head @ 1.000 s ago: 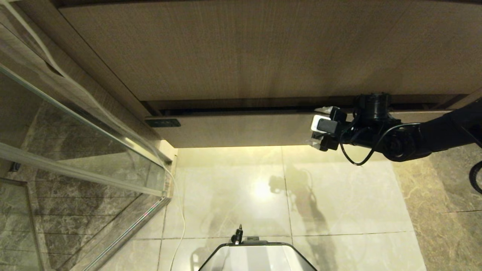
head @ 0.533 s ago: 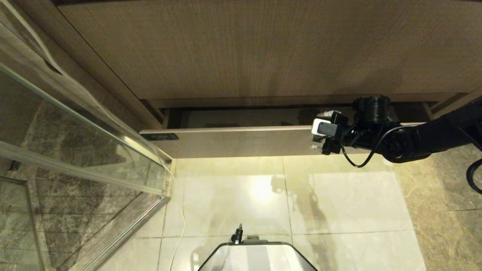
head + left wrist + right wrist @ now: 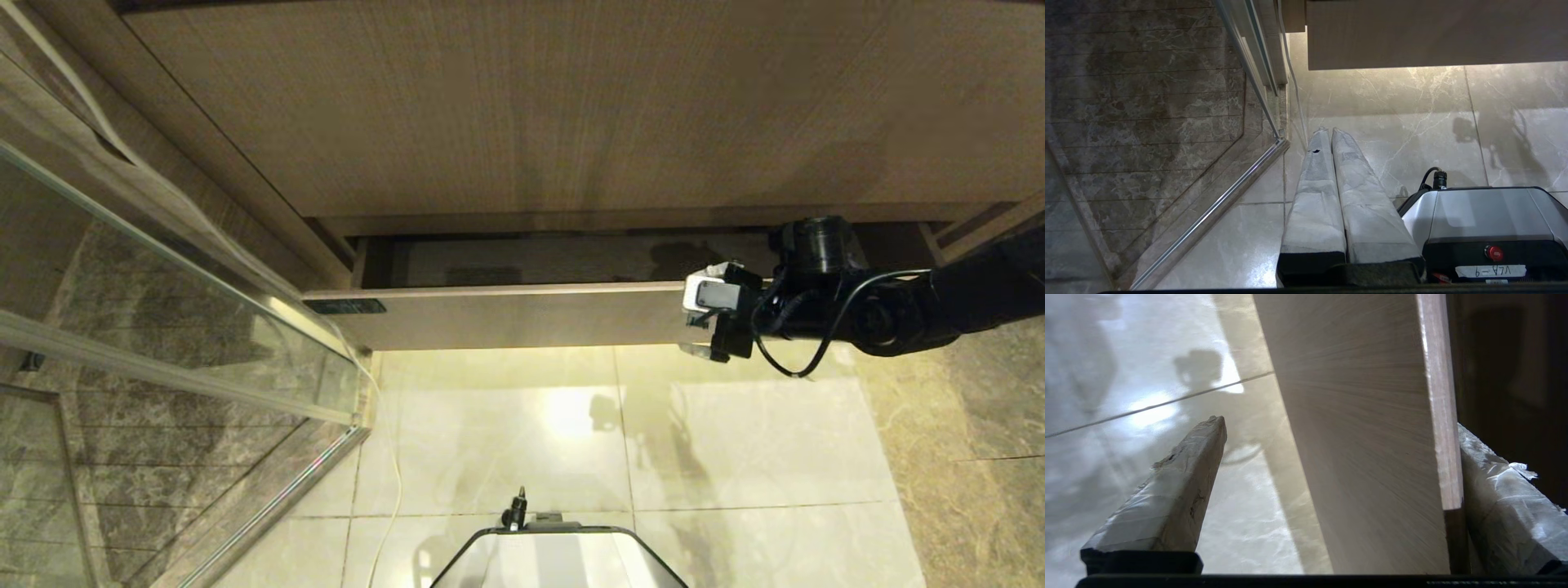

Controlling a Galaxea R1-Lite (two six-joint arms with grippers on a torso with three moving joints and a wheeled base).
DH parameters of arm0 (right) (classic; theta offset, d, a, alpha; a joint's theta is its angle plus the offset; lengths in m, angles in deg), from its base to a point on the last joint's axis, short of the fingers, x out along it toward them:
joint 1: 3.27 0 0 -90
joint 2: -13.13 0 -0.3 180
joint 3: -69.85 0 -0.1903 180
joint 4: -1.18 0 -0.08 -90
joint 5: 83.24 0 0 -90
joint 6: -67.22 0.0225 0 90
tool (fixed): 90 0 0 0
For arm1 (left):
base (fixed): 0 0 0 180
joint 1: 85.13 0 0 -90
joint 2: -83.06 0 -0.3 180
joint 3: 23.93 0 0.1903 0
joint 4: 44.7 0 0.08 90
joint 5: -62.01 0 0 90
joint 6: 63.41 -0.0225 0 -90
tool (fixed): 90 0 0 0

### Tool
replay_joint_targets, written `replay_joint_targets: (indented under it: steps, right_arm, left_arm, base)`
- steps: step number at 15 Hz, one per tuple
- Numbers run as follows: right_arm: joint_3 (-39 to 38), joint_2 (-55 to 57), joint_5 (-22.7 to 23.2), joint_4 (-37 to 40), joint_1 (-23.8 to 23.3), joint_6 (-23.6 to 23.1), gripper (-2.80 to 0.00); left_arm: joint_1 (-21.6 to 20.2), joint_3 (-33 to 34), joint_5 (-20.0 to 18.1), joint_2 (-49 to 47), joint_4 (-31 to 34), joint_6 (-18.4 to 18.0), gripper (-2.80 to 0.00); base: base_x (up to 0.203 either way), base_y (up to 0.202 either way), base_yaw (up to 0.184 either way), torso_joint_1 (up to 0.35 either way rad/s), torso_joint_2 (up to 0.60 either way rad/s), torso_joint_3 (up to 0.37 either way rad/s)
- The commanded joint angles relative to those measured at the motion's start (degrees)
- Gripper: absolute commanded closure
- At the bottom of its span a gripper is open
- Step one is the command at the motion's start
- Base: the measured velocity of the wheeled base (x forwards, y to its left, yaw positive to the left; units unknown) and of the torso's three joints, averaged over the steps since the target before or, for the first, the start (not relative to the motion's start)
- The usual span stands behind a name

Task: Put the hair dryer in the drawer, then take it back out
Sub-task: Pull open the drawer

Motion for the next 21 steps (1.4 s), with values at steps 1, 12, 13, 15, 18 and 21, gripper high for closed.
replay_joint_targets:
  steps: [1, 12, 13, 15, 18, 21]
  right_arm:
    - [-1.63, -3.4, 0.18, -0.17, -0.01, -0.37, -2.8]
    - [-22.02, -24.86, 0.85, 2.28, -2.68, 2.67, -2.8]
    - [-23.15, -27.08, 0.96, 4.19, -3.48, 2.7, -2.8]
    - [-23.37, -29.05, 3.81, 6.15, -5.1, 3.17, -2.8]
    - [-23.59, -34.0, 8.15, 6.79, -9.21, 11.34, -2.8]
    - [-22.94, -36.22, 8.07, 6.88, -10.97, 20.77, 0.0]
  left_arm:
    - [0.0, 0.0, 0.01, 0.06, 0.0, 0.0, 0.0]
    - [0.0, 0.09, 0.01, 0.0, 0.0, 0.0, 0.0]
    - [0.0, 0.0, 0.01, 0.0, 0.0, 0.0, 0.0]
    - [0.0, 0.0, 0.01, 0.01, 0.0, 0.0, 0.0]
    - [0.0, 0.0, 0.01, 0.0, 0.0, 0.0, 0.0]
    - [0.0, 0.0, 0.01, 0.0, 0.0, 0.0, 0.0]
  base:
    - [0.0, 0.0, 0.0, 0.0, 0.0, 0.0]
    - [0.0, 0.0, 0.0, 0.0, 0.0, 0.0]
    - [0.0, 0.0, 0.0, 0.0, 0.0, 0.0]
    - [0.0, 0.0, 0.0, 0.0, 0.0, 0.0]
    - [0.0, 0.0, 0.0, 0.0, 0.0, 0.0]
    - [0.0, 0.0, 0.0, 0.0, 0.0, 0.0]
